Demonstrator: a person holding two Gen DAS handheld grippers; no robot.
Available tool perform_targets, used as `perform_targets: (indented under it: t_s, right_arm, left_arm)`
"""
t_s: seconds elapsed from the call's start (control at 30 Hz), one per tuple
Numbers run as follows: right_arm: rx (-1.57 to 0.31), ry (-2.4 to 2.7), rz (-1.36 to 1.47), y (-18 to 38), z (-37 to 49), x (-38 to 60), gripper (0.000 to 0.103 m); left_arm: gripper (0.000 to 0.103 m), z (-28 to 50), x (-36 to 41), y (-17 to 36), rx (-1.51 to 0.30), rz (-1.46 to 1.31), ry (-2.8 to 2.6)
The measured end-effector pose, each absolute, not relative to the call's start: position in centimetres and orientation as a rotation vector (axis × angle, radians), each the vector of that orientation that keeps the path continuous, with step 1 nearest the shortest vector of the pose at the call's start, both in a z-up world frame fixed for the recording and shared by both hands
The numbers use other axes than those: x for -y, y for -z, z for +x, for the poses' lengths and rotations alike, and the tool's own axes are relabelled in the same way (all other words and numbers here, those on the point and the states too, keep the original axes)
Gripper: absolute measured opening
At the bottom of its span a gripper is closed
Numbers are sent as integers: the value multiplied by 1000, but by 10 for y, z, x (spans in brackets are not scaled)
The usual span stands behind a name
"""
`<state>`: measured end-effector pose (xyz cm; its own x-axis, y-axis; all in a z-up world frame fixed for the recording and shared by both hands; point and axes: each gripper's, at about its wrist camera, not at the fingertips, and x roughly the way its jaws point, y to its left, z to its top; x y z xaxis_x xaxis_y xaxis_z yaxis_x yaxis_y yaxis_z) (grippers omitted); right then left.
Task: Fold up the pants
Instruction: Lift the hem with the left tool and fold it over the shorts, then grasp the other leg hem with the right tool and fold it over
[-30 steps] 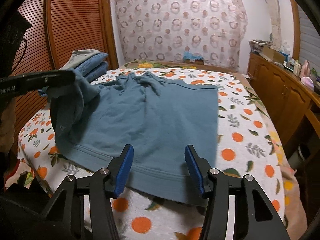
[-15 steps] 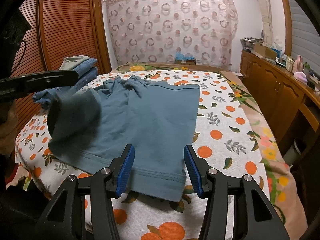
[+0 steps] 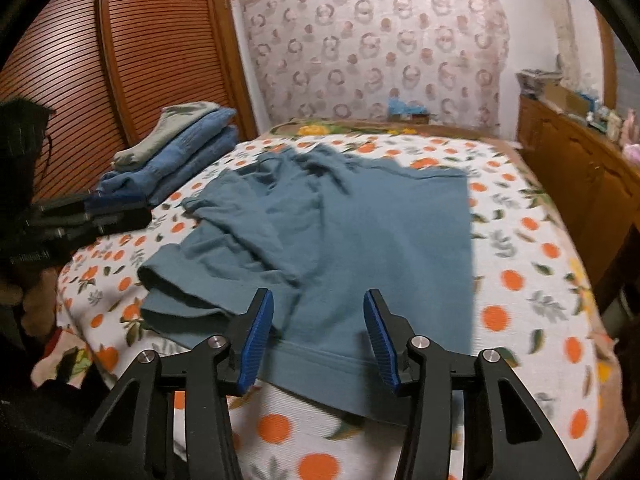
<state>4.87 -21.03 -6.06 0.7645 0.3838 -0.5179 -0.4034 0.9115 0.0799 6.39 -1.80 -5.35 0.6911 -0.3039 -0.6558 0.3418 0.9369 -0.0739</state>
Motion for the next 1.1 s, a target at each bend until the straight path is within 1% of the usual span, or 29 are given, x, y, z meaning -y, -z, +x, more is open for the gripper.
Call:
perform_targets:
  t_s: [0.17, 0.33, 0.4, 0.43, 0.47, 0.57, 0.67, 0.73, 0.77, 0.8, 0.83, 0.9, 1.1]
  right_arm:
    - [-587, -452, -37, 66, 60, 206, 45]
    - [-599, -473, -38, 64, 64, 206, 44]
    - [-617, -481, -36, 65, 68, 206, 44]
    - [-623, -483, -36, 66, 69, 206, 44]
    - [-630, -484, -35, 66, 71, 205, 44]
    - [-640, -489, -36, 66, 79, 200, 43]
    - [-645, -498, -35, 66, 81, 198, 34]
    - [-647, -513, -44, 66, 84, 194, 20]
    - [-641, -513, -49, 65, 83, 193, 18]
    - [-634, -519, -53, 64, 82, 192, 13]
    - [-624, -521, -53, 62, 81, 192, 11]
    - [-612, -523, -51, 60, 79, 193, 9]
    - [-507, -531, -32, 40, 70, 205, 8]
  left_arm:
    - [49, 58, 10, 69, -760, 64, 371]
    - [49, 45, 12, 73, -760, 68, 415]
    - [54, 41, 14, 76, -766, 69, 430]
    - [63, 40, 14, 78, -769, 70, 436]
    - [70, 39, 15, 80, -770, 68, 445]
    - [71, 37, 17, 83, -776, 62, 460]
    - [71, 38, 21, 84, -780, 68, 462]
    - [71, 42, 25, 87, -790, 84, 466]
    - [71, 44, 27, 89, -799, 93, 465]
    - [71, 46, 28, 90, -807, 101, 463]
    - [71, 48, 28, 92, -812, 110, 460]
    - [71, 49, 30, 95, -821, 129, 447]
    - [71, 54, 32, 96, -814, 147, 418]
